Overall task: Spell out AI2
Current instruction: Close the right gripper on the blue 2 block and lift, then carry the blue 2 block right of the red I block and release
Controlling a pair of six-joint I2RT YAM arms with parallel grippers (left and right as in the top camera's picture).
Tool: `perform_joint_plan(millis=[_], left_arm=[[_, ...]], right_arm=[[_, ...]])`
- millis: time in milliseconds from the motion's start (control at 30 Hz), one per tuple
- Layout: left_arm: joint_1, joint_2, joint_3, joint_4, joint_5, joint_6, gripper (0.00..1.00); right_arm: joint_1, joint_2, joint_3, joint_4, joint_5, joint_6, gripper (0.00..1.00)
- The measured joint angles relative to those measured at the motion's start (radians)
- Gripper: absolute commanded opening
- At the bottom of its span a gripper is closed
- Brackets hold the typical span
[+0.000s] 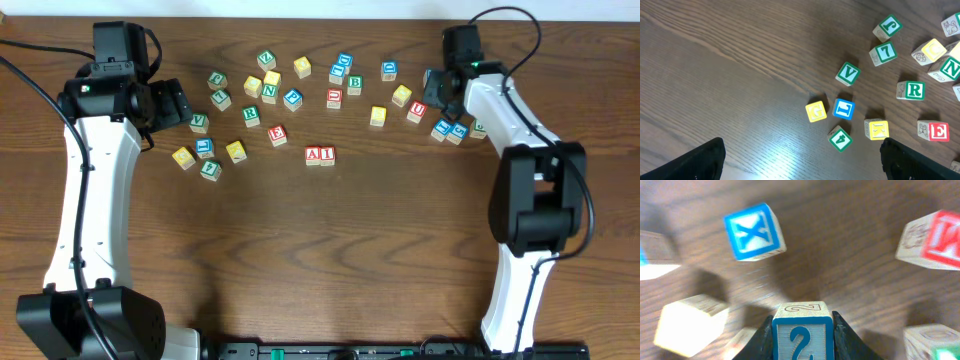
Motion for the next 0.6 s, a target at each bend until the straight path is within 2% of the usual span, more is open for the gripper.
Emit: perform_joint_plan(millis=[300, 600], left_arm=[[0.0, 0.0, 0.0, 0.0, 0.0, 0.0, 0.98], [0.0, 0.0, 0.0, 0.0, 0.0, 0.0, 0.98]], right_arm=[[0.018, -0.175, 0.0, -0.067, -0.11, -0.06, 0.21], [0.187, -0.171, -0.001, -0.199, -0.201, -0.071, 0.21]])
